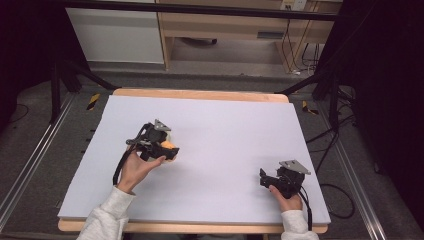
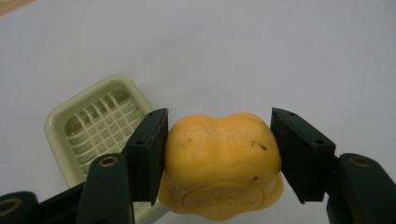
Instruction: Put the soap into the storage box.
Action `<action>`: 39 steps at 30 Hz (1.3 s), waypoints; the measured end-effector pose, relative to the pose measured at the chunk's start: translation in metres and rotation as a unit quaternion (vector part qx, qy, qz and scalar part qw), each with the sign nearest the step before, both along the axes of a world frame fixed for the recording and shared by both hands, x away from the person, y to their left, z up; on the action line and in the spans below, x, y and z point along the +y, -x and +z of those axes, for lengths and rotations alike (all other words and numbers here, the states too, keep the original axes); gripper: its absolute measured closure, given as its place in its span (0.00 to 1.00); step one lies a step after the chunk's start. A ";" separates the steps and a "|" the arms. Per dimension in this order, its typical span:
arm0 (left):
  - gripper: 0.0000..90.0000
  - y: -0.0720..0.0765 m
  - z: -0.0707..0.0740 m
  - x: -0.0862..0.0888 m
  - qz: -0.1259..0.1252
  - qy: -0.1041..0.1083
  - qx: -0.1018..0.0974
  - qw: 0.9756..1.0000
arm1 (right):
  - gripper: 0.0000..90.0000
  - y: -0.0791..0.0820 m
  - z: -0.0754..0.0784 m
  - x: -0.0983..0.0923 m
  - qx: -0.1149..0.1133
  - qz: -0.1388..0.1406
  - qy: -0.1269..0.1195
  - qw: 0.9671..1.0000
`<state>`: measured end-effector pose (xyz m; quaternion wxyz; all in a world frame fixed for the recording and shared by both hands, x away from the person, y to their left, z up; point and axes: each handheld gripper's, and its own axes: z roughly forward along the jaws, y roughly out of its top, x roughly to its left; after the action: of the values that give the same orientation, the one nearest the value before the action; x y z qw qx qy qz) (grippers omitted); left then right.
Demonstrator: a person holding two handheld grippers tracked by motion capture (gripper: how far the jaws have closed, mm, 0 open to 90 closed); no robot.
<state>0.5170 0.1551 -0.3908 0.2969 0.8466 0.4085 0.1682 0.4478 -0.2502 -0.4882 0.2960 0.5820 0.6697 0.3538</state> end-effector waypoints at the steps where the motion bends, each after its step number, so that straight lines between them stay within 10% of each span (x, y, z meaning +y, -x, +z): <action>1: 0.43 0.000 0.000 0.000 0.000 0.000 0.000 1.000 | 0.04 0.000 0.000 0.000 0.000 0.000 0.000 1.000; 39: 0.43 -0.037 -0.017 0.045 0.078 0.007 0.026 0.997 | 0.04 -0.001 0.000 -0.001 0.004 0.001 -0.006 1.000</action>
<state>0.5538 0.1997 -0.4080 0.2782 0.8142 0.4818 0.1658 0.4486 -0.2509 -0.4884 0.2894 0.5845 0.6695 0.3555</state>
